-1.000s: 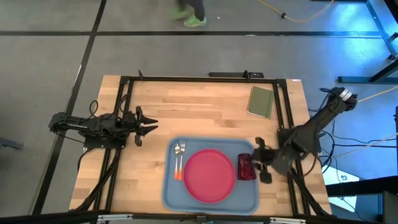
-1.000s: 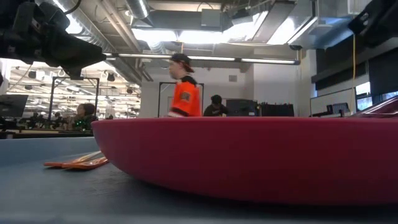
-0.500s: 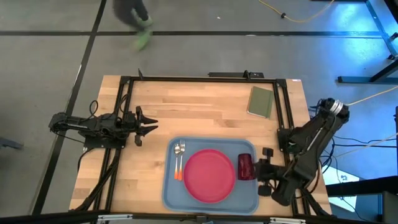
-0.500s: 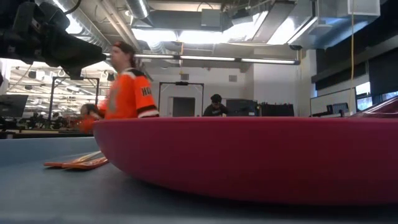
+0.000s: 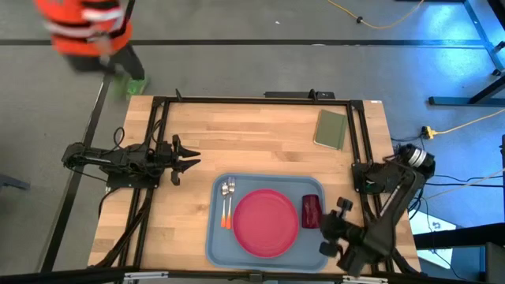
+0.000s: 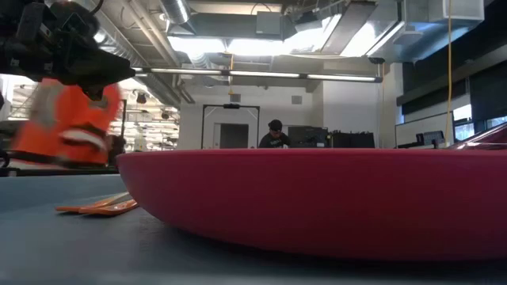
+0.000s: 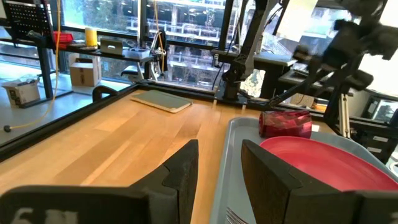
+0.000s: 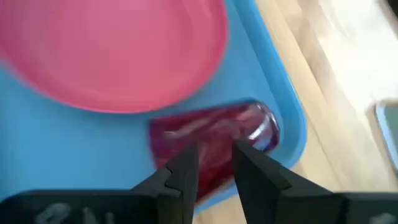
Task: Pick and place plate/cup/fork/spoon on tray
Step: Put the red cup on the right of the blue tray
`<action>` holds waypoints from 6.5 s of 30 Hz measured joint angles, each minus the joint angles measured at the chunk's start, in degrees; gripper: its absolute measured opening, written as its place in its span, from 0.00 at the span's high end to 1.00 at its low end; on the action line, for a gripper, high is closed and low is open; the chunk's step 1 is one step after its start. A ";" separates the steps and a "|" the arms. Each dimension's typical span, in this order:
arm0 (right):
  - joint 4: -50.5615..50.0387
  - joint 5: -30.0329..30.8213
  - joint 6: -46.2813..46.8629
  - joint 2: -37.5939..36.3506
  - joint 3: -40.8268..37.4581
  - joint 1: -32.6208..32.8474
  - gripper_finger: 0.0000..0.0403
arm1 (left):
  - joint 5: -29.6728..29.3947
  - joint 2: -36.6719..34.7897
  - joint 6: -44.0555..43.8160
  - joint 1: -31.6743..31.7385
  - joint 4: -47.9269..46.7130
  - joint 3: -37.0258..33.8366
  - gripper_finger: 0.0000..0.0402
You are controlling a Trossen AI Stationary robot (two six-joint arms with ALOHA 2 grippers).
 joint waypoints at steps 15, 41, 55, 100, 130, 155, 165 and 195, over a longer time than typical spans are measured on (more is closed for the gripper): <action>-13.37 1.38 -4.72 12.58 18.66 3.13 0.75 | 0.00 0.00 0.00 0.02 0.00 0.00 0.71; -13.90 -0.55 3.20 18.12 18.63 3.45 0.75 | 0.00 0.00 0.00 0.02 0.00 0.00 0.71; -12.51 -1.78 -0.54 18.08 18.61 3.45 0.75 | 0.00 0.00 0.00 0.01 0.00 0.00 0.71; -11.85 -2.53 -3.49 17.96 11.47 0.72 0.75 | 0.00 -0.01 -0.01 0.00 0.00 0.00 0.71; -9.64 -0.87 2.72 18.09 7.71 -0.03 0.75 | 0.00 -0.01 0.00 0.01 0.00 0.00 0.71; -11.75 1.52 6.01 18.01 4.08 -2.78 0.90 | 0.00 0.00 0.00 0.01 0.00 0.00 0.71; -15.93 1.77 4.26 16.11 9.61 -2.75 0.98 | -0.01 -0.02 0.00 0.02 -0.02 0.00 0.71; -4.45 -29.37 -0.22 8.02 16.65 -7.12 0.98 | 0.00 -0.02 0.00 0.02 0.00 0.00 0.71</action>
